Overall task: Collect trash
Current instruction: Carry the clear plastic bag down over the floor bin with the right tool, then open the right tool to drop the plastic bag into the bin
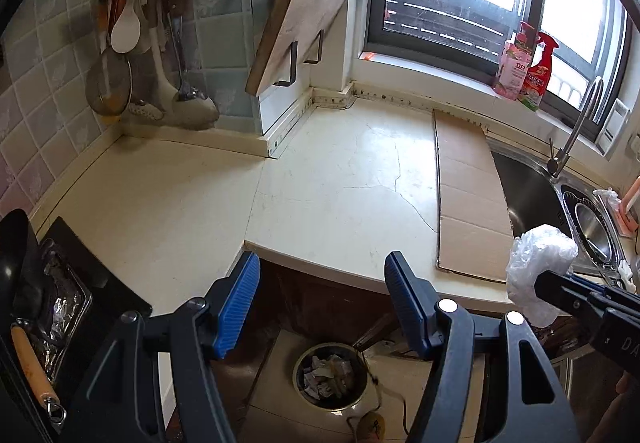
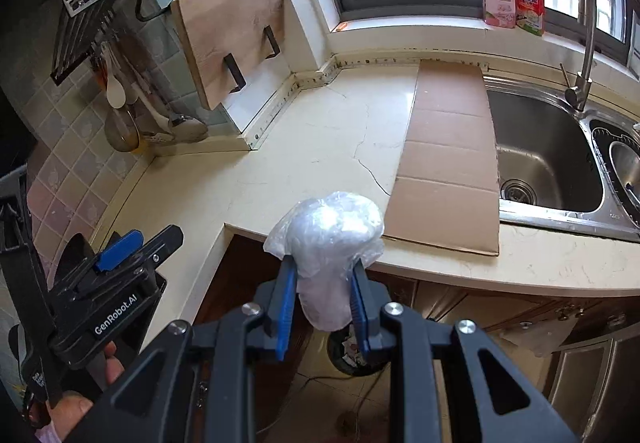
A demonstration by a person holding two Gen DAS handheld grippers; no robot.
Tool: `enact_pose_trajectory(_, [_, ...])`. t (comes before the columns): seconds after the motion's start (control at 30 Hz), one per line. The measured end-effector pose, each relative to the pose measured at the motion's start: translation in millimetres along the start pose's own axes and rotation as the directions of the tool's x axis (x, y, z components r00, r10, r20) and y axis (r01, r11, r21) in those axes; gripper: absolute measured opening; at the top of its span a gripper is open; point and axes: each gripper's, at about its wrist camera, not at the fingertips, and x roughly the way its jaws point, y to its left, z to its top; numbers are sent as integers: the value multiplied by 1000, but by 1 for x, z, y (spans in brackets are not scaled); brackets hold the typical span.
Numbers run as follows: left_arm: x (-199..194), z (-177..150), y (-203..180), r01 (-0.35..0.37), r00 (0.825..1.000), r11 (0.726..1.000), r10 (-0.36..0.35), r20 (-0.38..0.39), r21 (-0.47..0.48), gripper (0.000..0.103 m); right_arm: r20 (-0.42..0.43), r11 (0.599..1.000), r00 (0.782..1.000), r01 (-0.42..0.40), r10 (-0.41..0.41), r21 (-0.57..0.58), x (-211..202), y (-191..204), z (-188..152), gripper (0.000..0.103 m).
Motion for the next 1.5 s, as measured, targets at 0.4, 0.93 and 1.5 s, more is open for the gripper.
enact_pose_trajectory(0.4, [51,-35,8,-61,995,998,59,-77,-15,63,-186,995,979,-95,88,-32,74,6,-27,25])
enact_pose_trajectory(0.93, [249,-238,57,-188,907,981,156,-390,-46,63,-434,995,899,-93,63,-47,287,-31,-195,26])
enact_pose_trajectory(1.5, [361,-323,51,-183,843,982,179,-507,42,91,-573,999,819,-3,-20,-39,414,-72,-254,45])
